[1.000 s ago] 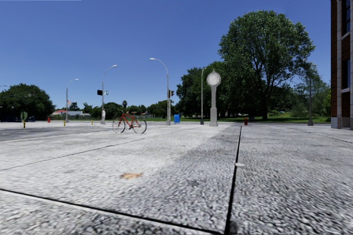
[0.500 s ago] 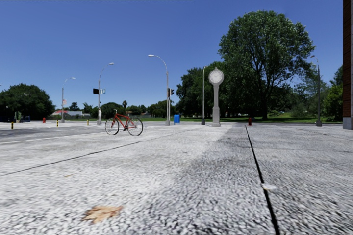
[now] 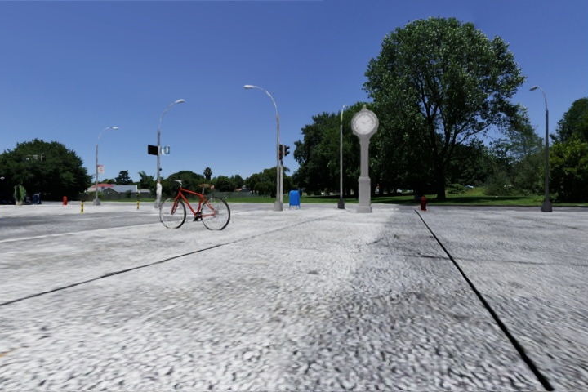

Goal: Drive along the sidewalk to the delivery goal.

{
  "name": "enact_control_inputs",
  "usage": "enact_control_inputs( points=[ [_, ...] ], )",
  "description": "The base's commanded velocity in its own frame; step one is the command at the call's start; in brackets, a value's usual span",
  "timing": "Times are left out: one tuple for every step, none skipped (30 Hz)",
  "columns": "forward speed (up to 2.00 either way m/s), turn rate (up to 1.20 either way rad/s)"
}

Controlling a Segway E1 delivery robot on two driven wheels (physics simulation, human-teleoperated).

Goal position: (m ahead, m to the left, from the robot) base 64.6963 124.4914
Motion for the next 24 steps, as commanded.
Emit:
enact_control_inputs(
  points=[
    [2.00,0.00],
    [2.00,0.00],
    [2.00,0.00],
    [2.00,0.00],
    [2.00,0.00],
    [2.00,0.00],
    [2.00,0.00],
    [2.00,0.00],
    [2.00,0.00],
    [2.00,0.00],
    [2.00,0.00],
    [2.00,0.00],
    [2.00,0.00],
    [2.00,0.00],
    [2.00,0.00],
    [2.00,0.00],
    [2.00,0.00],
    [2.00,0.00],
    [2.00,0.00],
    [2.00,0.00],
    [2.00,0.00],
    [2.00,0.00],
    [2.00,0.00],
    [2.00,0.00]
  ],
)
